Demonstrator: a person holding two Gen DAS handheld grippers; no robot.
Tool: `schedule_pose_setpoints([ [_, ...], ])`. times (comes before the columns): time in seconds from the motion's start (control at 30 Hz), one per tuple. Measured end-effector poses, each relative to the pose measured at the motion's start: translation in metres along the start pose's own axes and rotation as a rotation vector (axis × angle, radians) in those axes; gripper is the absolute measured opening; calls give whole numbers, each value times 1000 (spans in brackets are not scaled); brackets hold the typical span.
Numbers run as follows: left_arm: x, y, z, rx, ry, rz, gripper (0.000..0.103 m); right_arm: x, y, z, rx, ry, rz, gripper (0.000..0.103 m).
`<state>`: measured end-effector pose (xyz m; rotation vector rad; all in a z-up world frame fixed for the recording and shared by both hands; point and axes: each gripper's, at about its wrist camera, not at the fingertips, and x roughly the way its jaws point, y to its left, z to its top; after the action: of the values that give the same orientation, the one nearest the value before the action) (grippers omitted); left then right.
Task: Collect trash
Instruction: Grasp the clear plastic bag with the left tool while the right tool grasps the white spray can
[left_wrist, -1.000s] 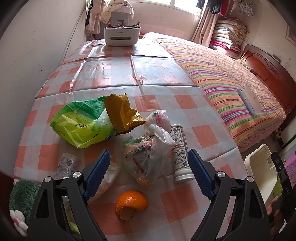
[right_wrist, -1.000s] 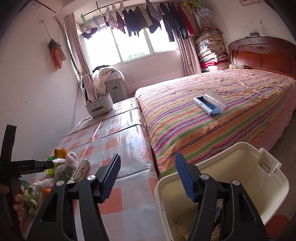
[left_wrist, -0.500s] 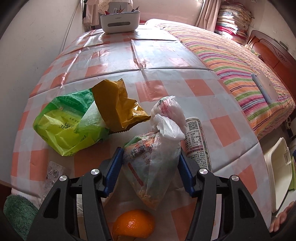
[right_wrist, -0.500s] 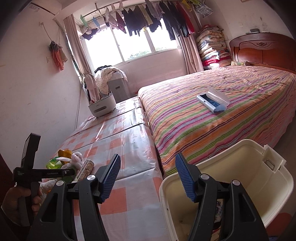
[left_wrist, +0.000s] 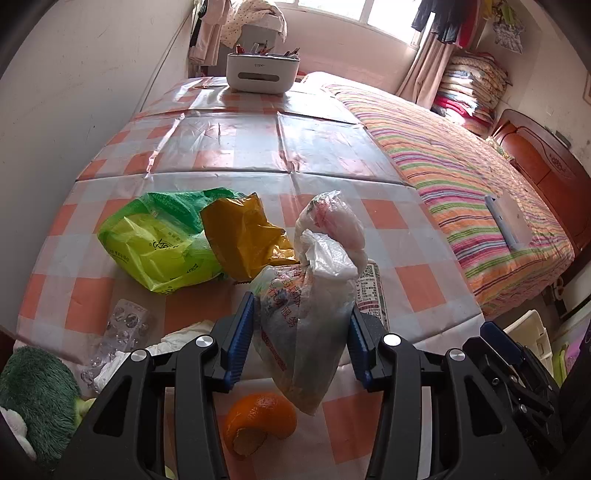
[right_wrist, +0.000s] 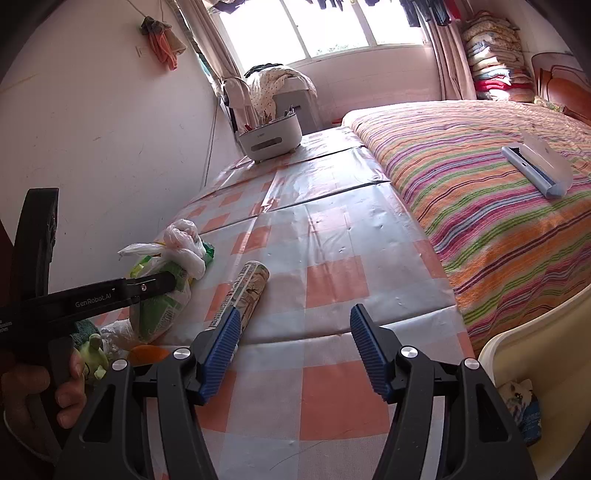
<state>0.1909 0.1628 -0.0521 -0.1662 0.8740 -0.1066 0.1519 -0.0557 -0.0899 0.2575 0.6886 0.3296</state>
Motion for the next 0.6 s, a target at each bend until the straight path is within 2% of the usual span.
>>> schedule_pose_setpoints([
  [0.13, -18, 3, 3, -24, -48, 0, 45, 18, 16, 3, -24, 52, 8, 60],
  [0.43, -39, 14, 5, -74, -93, -16, 45, 59, 43, 14, -77, 124, 1, 60],
  [0.6, -48, 21, 6, -98, -109, -31, 45, 84, 43, 14, -40, 197, -3, 60],
])
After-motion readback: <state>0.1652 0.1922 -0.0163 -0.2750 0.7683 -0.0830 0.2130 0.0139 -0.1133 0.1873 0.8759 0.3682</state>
